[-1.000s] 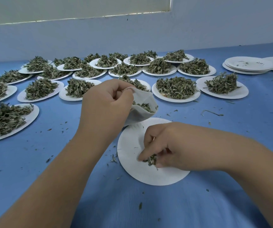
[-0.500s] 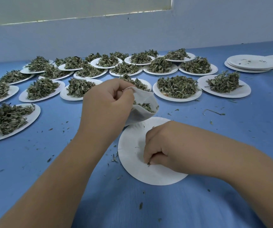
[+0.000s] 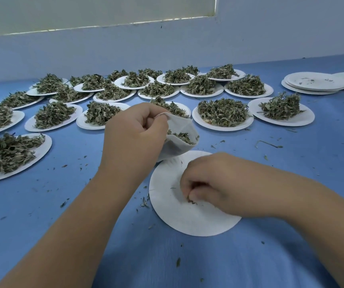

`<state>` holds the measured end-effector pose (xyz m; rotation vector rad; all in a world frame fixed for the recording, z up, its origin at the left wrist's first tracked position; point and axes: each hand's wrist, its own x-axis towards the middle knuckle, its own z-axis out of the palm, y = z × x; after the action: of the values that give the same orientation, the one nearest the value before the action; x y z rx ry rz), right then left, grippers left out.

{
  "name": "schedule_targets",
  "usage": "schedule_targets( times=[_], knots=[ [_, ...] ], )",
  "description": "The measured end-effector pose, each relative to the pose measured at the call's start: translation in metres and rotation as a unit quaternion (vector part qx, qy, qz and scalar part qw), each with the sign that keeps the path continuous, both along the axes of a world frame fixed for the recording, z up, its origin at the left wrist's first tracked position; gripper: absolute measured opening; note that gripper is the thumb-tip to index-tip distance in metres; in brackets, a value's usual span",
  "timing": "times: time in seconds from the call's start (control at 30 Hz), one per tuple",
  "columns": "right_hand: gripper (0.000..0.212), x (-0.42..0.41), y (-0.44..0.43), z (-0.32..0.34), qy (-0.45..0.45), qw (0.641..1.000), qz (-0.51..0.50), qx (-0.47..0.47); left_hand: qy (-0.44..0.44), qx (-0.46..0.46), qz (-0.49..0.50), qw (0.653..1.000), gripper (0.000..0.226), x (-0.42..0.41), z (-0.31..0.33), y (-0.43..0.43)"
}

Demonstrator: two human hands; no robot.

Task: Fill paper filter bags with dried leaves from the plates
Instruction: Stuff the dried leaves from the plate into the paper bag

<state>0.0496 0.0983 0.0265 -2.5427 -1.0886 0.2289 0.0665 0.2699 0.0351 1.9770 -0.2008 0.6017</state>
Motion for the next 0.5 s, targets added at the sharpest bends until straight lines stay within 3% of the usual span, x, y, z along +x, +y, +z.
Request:
schedule_targets(
  times=[0.17, 0.23, 0.33, 0.5],
  knots=[
    [0.015, 0.002, -0.019, 0.024, 0.023, 0.967, -0.046, 0.249, -0.010, 0.005, 0.000, 1.000, 0.023, -0.001, 0.000, -0.003],
    [0.013, 0.002, -0.021, 0.025, -0.016, 0.946, -0.067, 0.317, -0.011, 0.010, -0.007, 1.000, 0.023, -0.002, -0.001, -0.004],
    [0.021, 0.004, -0.016, 0.020, -0.119, 0.933, -0.108, 0.323, -0.014, 0.018, -0.014, 1.000, 0.024, -0.003, -0.003, -0.007],
    [0.011, 0.010, -0.002, 0.008, -0.252, 0.926, -0.138, 0.245, -0.020, 0.031, -0.029, 0.999, 0.025, -0.006, -0.004, -0.012]
  ],
)
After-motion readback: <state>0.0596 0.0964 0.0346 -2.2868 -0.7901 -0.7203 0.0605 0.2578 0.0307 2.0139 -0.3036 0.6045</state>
